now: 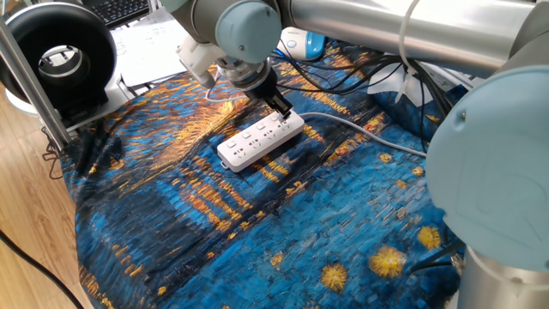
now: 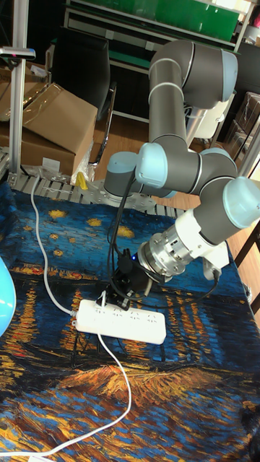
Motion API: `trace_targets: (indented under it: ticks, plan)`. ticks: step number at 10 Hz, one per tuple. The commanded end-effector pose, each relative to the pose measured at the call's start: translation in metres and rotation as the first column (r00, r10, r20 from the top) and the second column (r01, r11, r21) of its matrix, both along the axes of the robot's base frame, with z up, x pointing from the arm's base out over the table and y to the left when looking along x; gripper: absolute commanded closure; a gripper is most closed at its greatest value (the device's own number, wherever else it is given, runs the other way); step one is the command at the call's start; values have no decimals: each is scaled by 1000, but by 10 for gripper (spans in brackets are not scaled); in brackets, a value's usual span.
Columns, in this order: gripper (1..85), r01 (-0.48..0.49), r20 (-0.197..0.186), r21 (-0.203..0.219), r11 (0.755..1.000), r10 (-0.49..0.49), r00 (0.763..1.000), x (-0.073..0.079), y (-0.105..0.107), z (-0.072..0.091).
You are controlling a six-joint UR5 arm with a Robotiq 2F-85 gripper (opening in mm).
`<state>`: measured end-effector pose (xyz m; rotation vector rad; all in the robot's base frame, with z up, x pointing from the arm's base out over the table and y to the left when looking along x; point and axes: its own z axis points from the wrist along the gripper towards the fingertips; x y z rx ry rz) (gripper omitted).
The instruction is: Plug in the power cord of the desk lamp, turn on the socket, and light up the desk lamp
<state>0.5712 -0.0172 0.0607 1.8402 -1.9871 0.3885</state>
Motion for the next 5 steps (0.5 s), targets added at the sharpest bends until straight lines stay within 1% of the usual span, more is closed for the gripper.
trace_targets:
  ticks: [1,3,5]
  plan:
    - [843,0,5,-3,1000,0,1000,1,4,-2]
    - [843,-15,4,-4,1000,15,1000,2,5,-3]
    - [843,-17,10,-16,1000,17,1000,3,4,-4]
